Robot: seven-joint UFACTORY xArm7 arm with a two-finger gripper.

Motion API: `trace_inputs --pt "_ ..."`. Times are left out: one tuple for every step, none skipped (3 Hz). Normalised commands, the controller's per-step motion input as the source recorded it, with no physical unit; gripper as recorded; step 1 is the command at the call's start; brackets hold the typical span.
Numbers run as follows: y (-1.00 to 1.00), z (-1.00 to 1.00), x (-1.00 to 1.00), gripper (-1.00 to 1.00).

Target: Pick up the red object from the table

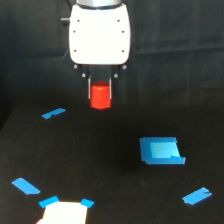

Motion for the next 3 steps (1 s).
trace_inputs --pt "-0.44 0.29 -0.36 -1.0" --pt "-0.6 0.64 0.6 -1.0" --pt "-0.58 0.3 0.34 -0.93"
